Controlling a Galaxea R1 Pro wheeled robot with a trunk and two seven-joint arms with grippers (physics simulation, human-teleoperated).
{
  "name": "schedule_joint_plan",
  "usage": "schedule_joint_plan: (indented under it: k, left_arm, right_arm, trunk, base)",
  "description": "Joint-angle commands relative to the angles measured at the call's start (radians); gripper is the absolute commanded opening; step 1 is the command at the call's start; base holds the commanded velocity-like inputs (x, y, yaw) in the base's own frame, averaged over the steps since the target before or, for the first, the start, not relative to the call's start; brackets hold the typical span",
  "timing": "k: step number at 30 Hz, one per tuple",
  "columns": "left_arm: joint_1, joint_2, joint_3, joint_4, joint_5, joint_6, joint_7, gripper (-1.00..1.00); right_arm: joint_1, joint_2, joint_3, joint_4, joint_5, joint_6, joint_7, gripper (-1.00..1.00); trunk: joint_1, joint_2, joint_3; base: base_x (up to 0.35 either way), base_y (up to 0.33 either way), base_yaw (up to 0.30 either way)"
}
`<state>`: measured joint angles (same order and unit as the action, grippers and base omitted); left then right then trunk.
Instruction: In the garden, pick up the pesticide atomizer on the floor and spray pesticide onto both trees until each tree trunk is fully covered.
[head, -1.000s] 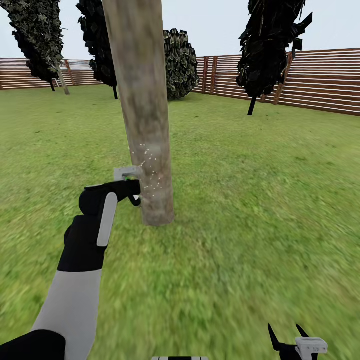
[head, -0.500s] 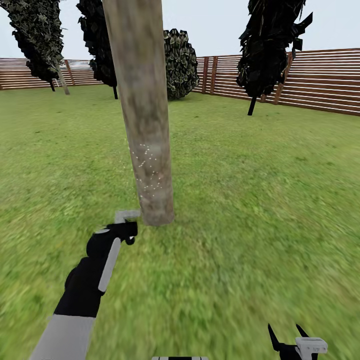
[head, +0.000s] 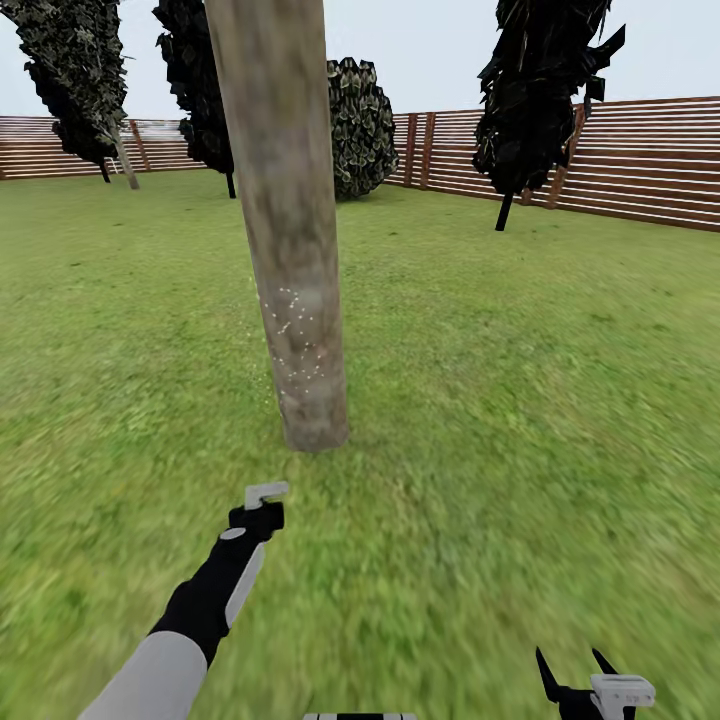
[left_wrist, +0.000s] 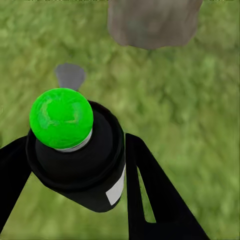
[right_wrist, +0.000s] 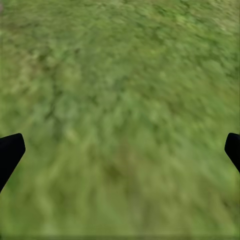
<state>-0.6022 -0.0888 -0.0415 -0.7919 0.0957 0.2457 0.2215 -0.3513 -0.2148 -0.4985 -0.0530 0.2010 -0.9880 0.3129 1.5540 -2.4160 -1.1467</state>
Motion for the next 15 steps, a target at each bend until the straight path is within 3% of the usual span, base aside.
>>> schedule_joint_plan:
  k: [1,4,10,15]
  left_arm:
    - [0.001,0.0,-0.001,0.003,0.0,-0.006,0.013,-1.0]
    - [0.007,0.002,-0.003,0.014,-0.001,-0.014,0.041,-1.0]
    - [0.009,0.004,0.005,0.011,-0.002,-0.017,0.05,-1.0]
    - [0.007,0.005,0.009,0.004,-0.002,-0.016,0.059,-1.0]
  right_arm:
    - [0.0,0.0,0.0,0.0,0.0,-0.001,0.0,1.0]
    - [0.0,0.0,0.0,-0.001,0.0,0.0,0.0,1.0]
    - [0.0,0.0,0.0,-0.001,0.0,-0.001,0.0,1.0]
    - [0.0,0.009,0.0,-0.001,-0.001,-0.001,0.0,1.0]
  trunk:
    - [0.0,0.0,0.0]
    - [0.0,0.0,0.0]
    - [0.0,0.0,0.0]
    - [0.0,0.0,0.0]
  base:
    - [0.0,0.0,0.0]
    - [0.006,-0.023,0.0]
    - [0.082,-0.223,0.015]
    - [0.126,-0.26,0.223]
